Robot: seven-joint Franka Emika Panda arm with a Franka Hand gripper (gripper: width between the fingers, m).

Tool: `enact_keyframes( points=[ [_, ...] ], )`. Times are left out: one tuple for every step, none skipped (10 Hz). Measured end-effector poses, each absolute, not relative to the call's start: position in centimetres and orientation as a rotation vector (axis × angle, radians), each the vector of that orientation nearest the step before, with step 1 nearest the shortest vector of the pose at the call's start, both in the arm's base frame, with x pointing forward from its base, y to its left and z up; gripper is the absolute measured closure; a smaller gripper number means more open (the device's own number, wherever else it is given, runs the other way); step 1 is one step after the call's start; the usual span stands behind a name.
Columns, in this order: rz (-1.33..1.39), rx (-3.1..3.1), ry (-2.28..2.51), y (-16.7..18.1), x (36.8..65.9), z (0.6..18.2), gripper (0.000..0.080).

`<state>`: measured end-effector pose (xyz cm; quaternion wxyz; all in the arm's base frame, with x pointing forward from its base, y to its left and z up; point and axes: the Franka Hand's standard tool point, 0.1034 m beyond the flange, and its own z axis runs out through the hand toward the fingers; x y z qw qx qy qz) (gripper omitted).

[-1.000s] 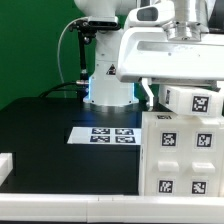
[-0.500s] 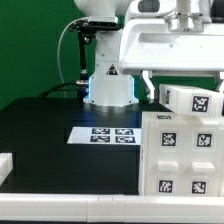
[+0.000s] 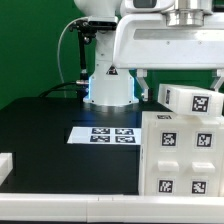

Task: Assemble cabinet

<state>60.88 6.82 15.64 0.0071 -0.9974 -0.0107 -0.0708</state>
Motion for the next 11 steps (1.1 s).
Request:
enact_keyframes(
  points=[
    [-0.118,-3.123,-0.019,6.4,61.1,15.7,0.0002],
    [0.015,-3.122,-0.006,6.1,60.9,15.9,0.0002],
    [0.08,-3.12,0.024,6.4,61.1,16.2,0.0002],
    [0.052,-3.117,0.047,7.0,61.3,16.3,0.0002],
    [0.022,-3.116,0.056,7.2,61.2,16.2,0.0002],
    [0.026,-3.117,0.06,7.0,61.2,16.1,0.0002],
    [0.026,-3.117,0.061,7.0,61.2,16.1,0.0133],
    [0.025,-3.117,0.06,7.0,61.2,16.1,0.0244],
    [0.025,-3.117,0.086,7.0,61.2,16.1,0.0242],
    [0.025,-3.116,0.104,7.1,61.3,16.2,0.0242],
    [0.024,-3.116,0.109,7.1,61.3,16.2,0.0242]
  ],
)
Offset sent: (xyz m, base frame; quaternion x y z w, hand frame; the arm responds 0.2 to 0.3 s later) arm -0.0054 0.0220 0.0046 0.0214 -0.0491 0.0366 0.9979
